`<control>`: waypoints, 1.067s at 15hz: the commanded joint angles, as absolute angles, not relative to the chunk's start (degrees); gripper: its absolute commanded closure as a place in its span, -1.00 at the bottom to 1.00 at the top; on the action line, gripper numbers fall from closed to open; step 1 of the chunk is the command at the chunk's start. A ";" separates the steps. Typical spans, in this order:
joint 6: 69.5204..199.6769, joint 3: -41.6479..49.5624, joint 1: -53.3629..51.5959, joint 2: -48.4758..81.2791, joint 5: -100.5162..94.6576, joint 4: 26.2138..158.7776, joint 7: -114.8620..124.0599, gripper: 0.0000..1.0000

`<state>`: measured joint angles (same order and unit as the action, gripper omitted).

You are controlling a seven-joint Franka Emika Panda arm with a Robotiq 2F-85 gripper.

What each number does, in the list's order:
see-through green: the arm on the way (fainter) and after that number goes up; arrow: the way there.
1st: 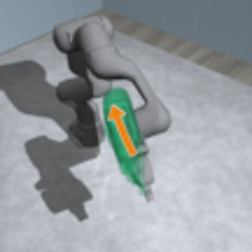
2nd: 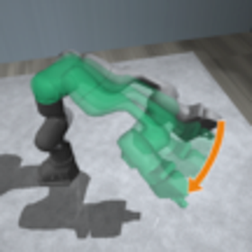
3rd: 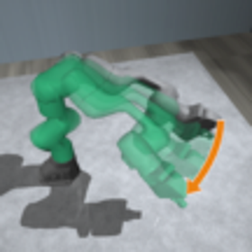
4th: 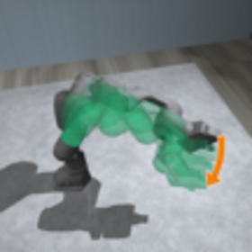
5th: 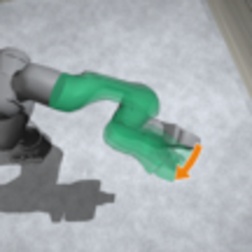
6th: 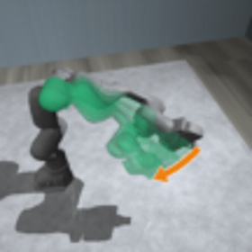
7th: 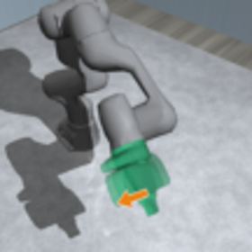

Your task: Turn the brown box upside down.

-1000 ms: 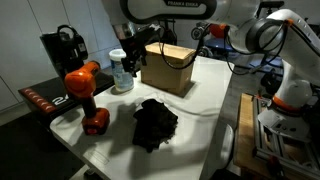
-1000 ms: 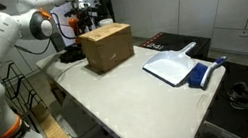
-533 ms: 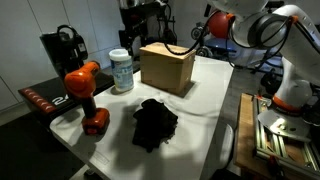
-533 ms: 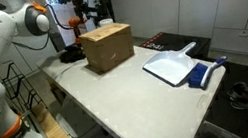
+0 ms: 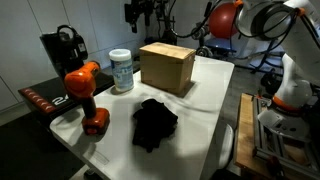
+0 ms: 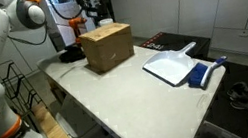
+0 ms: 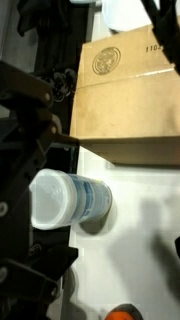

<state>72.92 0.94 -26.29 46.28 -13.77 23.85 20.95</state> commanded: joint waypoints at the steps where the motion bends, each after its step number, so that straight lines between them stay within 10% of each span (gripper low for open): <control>1: 70.97 2.89 -25.93 43.73 -14.36 24.61 16.96 -1.00; 16: 50.86 7.29 -26.03 35.85 -23.28 25.49 12.42 -1.00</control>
<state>52.79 5.24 -24.31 37.27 -18.77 24.03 16.08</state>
